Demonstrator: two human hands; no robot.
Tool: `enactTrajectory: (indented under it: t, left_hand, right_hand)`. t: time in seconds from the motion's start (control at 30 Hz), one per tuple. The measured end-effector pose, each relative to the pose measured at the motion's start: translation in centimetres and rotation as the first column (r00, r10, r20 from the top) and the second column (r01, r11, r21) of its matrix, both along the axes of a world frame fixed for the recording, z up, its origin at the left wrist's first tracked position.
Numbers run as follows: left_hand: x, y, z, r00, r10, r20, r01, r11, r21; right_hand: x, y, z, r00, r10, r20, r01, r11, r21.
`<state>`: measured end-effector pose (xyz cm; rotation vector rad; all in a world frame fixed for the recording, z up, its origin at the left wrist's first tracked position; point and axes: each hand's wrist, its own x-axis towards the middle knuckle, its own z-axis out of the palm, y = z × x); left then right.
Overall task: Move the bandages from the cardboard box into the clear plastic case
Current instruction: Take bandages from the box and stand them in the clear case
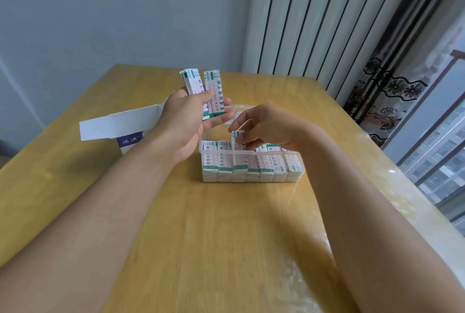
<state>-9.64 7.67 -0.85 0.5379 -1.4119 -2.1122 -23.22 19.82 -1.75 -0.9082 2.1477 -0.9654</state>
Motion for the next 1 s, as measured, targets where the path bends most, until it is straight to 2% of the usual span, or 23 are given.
enactTrajectory:
  t: [0.47, 0.73, 1.0]
  left_hand:
    - [0.1, 0.0, 0.1, 1.000, -0.017, -0.011, 0.018, 1.000, 0.025]
    - [0.1, -0.1, 0.1, 1.000, -0.024, -0.012, 0.025, 0.999, 0.023]
    - [0.2, -0.2, 0.2, 0.999, -0.035, -0.014, 0.035, 0.999, 0.022]
  right_hand:
    - [0.2, -0.2, -0.1, 0.995, -0.024, -0.096, 0.031, 0.997, 0.068]
    - [0.8, -0.4, 0.0, 0.942, -0.016, -0.334, 0.061, 0.990, 0.124]
    - [1.2, -1.1, -0.1, 0.898, 0.007, -0.439, 0.097, 0.972, 0.214]
